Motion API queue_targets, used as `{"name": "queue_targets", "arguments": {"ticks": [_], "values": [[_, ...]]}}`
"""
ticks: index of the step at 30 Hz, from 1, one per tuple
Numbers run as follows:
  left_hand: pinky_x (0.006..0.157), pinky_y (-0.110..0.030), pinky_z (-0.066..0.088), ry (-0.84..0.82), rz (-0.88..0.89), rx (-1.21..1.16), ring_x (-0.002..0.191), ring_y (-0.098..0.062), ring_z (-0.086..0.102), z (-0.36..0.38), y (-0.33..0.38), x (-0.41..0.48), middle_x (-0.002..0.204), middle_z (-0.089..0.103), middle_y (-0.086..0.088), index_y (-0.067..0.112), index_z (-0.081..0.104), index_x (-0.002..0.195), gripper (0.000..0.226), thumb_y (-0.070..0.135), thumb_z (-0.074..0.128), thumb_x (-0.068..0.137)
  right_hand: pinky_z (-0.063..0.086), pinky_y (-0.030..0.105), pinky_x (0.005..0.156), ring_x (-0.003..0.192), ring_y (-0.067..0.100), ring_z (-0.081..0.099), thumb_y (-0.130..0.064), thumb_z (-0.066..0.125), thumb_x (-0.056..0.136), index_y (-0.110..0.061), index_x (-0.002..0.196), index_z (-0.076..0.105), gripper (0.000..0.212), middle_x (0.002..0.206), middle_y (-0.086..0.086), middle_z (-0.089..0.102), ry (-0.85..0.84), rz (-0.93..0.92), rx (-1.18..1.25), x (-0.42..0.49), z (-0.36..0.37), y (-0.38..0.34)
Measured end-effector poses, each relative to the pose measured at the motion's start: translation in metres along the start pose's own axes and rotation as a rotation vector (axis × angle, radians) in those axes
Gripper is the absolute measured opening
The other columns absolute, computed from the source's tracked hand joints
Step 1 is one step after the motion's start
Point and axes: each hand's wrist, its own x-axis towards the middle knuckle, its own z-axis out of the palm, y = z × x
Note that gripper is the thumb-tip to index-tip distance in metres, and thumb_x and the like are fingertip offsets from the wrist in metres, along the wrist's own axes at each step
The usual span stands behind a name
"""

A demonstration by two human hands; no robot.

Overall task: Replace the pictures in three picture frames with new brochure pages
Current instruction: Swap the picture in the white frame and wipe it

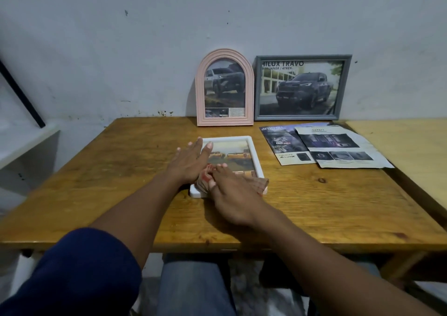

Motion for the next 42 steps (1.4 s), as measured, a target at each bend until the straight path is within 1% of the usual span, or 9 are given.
{"name": "queue_targets", "arguments": {"ticks": [3,6,9,14,24,30,33,38,42], "values": [[0.12,-0.055,-0.011,-0.054,-0.07,-0.281,0.152,-0.025,-0.02,-0.009,0.008,-0.007,0.168,-0.007,0.006,0.044,0.005,0.159,0.097,0.094,0.009,0.075,0.042,0.026,0.098,0.121,0.012,0.047,-0.03,0.033,0.108,-0.019,0.145,0.047,0.041,0.146,0.006,0.05,0.19,0.059,0.343,-0.002,-0.03,0.013],[0.123,-0.058,0.001,0.006,0.04,-0.217,0.155,-0.023,-0.011,-0.015,0.018,-0.02,0.17,0.0,0.006,0.04,0.01,0.16,0.109,0.098,0.019,0.069,0.047,0.031,0.09,0.105,0.012,0.053,-0.028,0.034,0.108,-0.016,0.134,0.057,0.037,0.124,-0.001,0.059,0.421,0.135,0.324,0.013,-0.053,0.043],[0.123,-0.054,0.015,0.017,0.227,-0.015,0.156,-0.019,0.005,0.002,0.033,-0.05,0.17,0.007,0.007,0.038,0.012,0.16,0.09,0.082,0.039,0.086,0.044,0.035,0.084,0.101,0.023,0.057,-0.027,0.033,0.107,-0.011,0.122,0.06,0.035,0.111,0.004,0.061,0.337,0.165,0.207,0.035,-0.051,0.072],[0.125,-0.047,0.016,0.092,0.525,0.388,0.156,-0.019,0.008,0.021,0.033,-0.079,0.168,0.017,0.004,0.042,0.031,0.155,0.065,0.072,0.031,0.096,0.042,0.048,0.103,0.128,0.032,0.05,-0.051,0.022,0.102,-0.019,0.129,0.055,0.053,0.135,0.012,0.058,0.172,0.151,0.103,0.044,-0.028,0.089],[0.12,-0.042,0.026,0.094,0.215,0.2,0.154,-0.014,0.019,-0.001,-0.009,-0.089,0.166,0.026,0.007,0.034,0.039,0.154,0.049,0.048,0.03,0.107,0.024,0.052,0.119,0.148,0.027,0.028,-0.042,0.027,0.106,-0.016,0.148,0.04,0.05,0.162,0.009,0.028,0.062,0.119,-0.114,0.045,-0.026,0.092],[0.121,-0.05,0.024,0.04,0.017,0.211,0.154,-0.031,0.016,0.004,0.009,-0.032,0.169,0.012,-0.007,0.016,0.021,0.16,0.057,0.04,0.026,0.109,0.042,0.046,0.104,0.126,0.028,0.049,-0.037,0.036,0.105,-0.016,0.127,0.048,0.032,0.143,0.009,0.043,-0.033,0.082,-0.157,0.054,-0.033,0.095],[0.121,-0.051,0.024,0.036,-0.043,0.215,0.155,-0.031,0.014,0.008,0.009,-0.004,0.17,0.005,-0.006,0.014,0.01,0.162,0.062,0.043,0.023,0.108,0.044,0.042,0.1,0.124,0.028,0.049,-0.044,0.037,0.104,-0.009,0.138,0.042,0.049,0.144,0.011,0.043,-0.023,0.105,-0.126,0.069,-0.039,0.095],[0.125,-0.049,0.015,0.002,-0.102,0.136,0.155,-0.031,0.009,0.005,0.005,0.042,0.17,0.006,-0.009,0.011,0.006,0.162,0.065,0.043,0.024,0.109,0.021,0.045,0.121,0.15,0.031,0.018,-0.048,0.025,0.105,-0.003,0.156,0.015,0.068,0.164,0.017,0.013,0.016,0.175,-0.138,0.093,-0.027,0.089],[0.125,-0.048,0.012,0.052,-0.131,0.167,0.155,-0.031,0.01,0.004,0.006,0.076,0.169,0.011,-0.012,0.009,0.008,0.161,0.064,0.041,0.026,0.109,0.009,0.04,0.123,0.153,0.028,0.006,-0.047,0.02,0.106,-0.004,0.158,0.006,0.069,0.166,0.016,0.005,0.068,0.164,-0.186,0.091,-0.016,0.095]]}}
